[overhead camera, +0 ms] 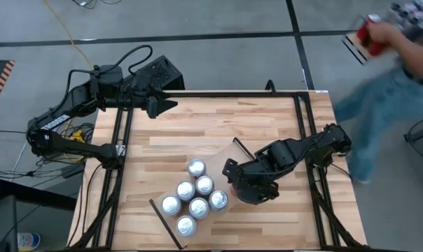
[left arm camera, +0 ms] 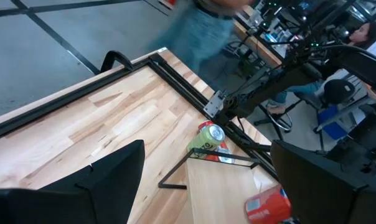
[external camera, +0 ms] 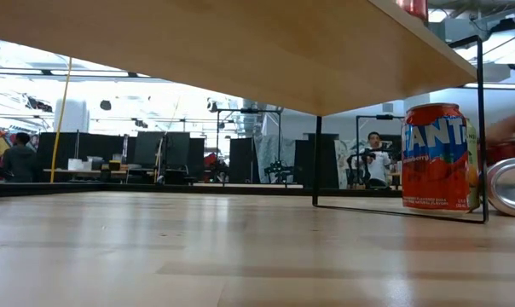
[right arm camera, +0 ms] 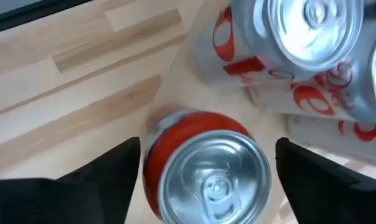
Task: Place canned beverage on shelf
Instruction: Put the red soda can on the shelf
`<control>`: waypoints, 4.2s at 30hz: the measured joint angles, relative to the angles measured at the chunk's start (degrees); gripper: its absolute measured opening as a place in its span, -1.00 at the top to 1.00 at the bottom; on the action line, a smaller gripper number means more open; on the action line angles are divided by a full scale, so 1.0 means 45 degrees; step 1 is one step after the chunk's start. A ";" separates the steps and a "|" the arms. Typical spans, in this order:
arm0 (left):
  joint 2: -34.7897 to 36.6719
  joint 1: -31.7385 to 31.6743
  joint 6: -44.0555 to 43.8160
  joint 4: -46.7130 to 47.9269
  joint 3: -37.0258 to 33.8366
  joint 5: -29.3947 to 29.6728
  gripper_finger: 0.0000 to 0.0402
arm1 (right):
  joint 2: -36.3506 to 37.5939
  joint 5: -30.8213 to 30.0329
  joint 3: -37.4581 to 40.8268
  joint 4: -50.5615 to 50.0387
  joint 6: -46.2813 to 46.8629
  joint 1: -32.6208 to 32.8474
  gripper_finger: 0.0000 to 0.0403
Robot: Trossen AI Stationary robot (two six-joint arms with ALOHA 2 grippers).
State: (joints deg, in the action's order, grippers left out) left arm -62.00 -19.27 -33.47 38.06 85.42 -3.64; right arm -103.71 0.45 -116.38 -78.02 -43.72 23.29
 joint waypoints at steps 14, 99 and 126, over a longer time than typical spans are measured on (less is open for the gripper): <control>0.0000 0.0000 0.0330 0.0005 -0.0003 0.0005 -0.65 | 0.0050 -0.0087 -0.0029 0.0152 0.0755 -0.0287 -0.83; 0.0004 0.0000 -0.0248 0.0558 -0.0003 0.1010 -0.65 | 0.7078 -0.6588 1.2211 0.9876 1.7770 0.2333 0.81; 0.0004 0.0000 -0.0152 0.0853 -0.0003 0.1005 -0.65 | 0.6891 -0.5134 1.2012 1.0546 1.9551 0.3524 1.00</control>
State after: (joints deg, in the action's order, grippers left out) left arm -61.98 -19.27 -34.16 41.90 85.41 0.89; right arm -72.70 -22.66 -62.33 -30.56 44.26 39.15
